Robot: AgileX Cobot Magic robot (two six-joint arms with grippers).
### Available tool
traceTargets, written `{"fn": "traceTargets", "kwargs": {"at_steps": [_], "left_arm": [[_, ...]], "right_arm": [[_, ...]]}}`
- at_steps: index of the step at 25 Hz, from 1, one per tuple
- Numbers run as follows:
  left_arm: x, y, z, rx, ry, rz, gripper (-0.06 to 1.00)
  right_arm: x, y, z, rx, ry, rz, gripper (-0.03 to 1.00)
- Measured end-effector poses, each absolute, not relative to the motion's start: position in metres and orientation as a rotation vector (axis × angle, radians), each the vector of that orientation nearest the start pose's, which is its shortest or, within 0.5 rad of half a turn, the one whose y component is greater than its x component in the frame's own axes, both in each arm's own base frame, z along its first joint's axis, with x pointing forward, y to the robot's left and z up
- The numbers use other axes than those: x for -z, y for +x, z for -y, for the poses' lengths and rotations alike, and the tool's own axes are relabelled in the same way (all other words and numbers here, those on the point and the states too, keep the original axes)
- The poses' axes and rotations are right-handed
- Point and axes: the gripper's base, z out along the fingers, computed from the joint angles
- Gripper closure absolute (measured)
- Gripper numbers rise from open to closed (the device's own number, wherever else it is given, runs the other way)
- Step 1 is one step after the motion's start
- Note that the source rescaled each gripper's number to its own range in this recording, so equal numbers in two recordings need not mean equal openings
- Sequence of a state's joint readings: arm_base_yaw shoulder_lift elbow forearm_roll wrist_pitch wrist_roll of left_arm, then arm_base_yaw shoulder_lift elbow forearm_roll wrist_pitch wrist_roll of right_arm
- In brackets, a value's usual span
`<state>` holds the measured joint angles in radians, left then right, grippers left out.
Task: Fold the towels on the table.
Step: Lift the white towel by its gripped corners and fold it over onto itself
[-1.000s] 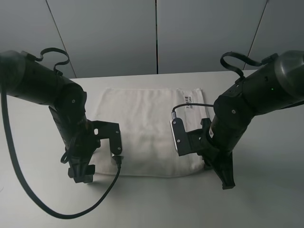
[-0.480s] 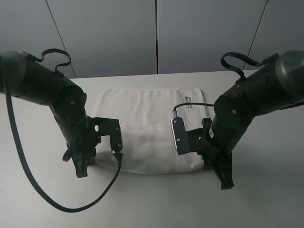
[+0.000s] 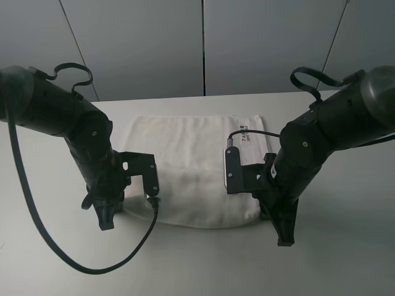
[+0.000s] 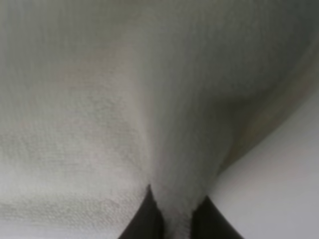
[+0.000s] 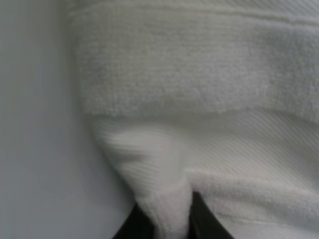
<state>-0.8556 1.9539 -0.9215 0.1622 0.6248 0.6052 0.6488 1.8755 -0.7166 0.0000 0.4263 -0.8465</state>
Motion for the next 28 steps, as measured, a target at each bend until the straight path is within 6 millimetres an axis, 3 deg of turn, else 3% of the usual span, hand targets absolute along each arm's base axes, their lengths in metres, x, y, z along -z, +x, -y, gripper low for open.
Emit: {"fn": "traceTargets", "kwargs": {"at_steps": [8, 13, 19, 28], "left_arm": [[-0.090, 0.203, 0.222, 0.155, -2.152, 2.208, 0.94], [-0.095, 0.196, 0.221, 0.122, -2.067, 2.224, 0.94], [-0.130, 0.190, 0.220, 0.064, -2.067, 2.312, 0.94], [-0.169, 0.183, 0.217, -0.022, -2.058, 2.434, 0.94]], "right_arm": [[-0.085, 0.210, -0.162, -0.026, -2.041, -2.304, 0.96], [-0.101, 0.192, -0.155, -0.110, -2.031, -2.441, 0.96], [-0.133, 0.180, -0.150, -0.168, -2.017, -2.459, 0.96], [-0.168, 0.171, -0.150, -0.259, -1.766, -2.505, 0.96]]}}
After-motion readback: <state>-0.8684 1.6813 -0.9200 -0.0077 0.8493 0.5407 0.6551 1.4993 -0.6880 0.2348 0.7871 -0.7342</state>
